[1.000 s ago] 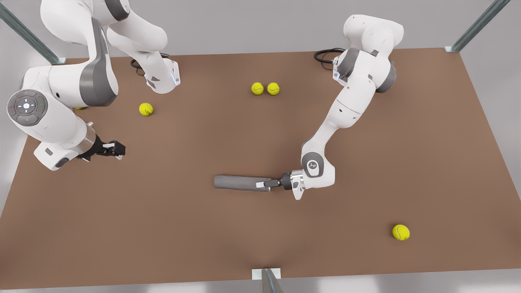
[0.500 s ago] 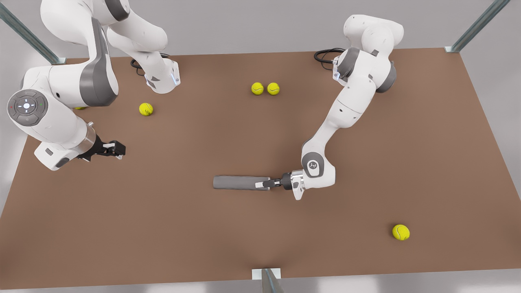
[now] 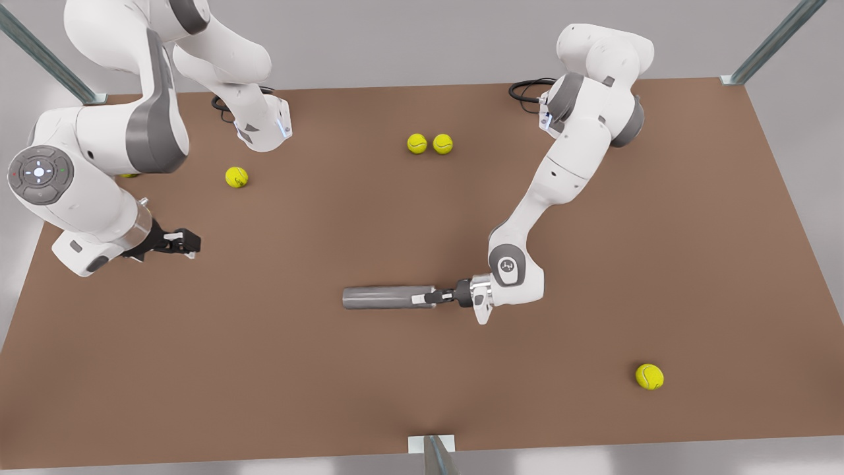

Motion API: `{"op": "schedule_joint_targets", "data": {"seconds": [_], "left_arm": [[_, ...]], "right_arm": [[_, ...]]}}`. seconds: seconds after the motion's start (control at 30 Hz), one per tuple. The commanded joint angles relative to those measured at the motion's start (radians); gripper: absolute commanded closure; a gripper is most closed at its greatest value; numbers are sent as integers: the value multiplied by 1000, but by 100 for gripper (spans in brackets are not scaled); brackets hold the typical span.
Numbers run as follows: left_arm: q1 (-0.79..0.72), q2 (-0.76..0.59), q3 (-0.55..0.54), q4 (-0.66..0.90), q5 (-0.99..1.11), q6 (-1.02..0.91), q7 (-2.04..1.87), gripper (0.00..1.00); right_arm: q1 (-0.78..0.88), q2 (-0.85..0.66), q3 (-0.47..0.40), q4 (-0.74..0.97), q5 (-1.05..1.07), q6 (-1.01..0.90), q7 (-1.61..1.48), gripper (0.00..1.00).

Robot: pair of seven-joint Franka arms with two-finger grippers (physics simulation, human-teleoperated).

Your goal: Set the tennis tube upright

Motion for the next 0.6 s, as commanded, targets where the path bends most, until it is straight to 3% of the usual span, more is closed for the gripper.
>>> {"op": "schedule_joint_targets", "data": {"seconds": [0.0, 0.23, 0.57], "left_arm": [[0, -2, 0, 0, 2, 0, -1, 62], [-2, -5, 0, -2, 24, -2, -34, 70], [-3, -23, -2, -8, 22, -2, -45, 74]], "right_arm": [[3, 0, 0, 0, 0, 0, 1, 0], [3, 0, 0, 0, 1, 0, 1, 0], [3, 0, 0, 0, 1, 0, 1, 0]]}}
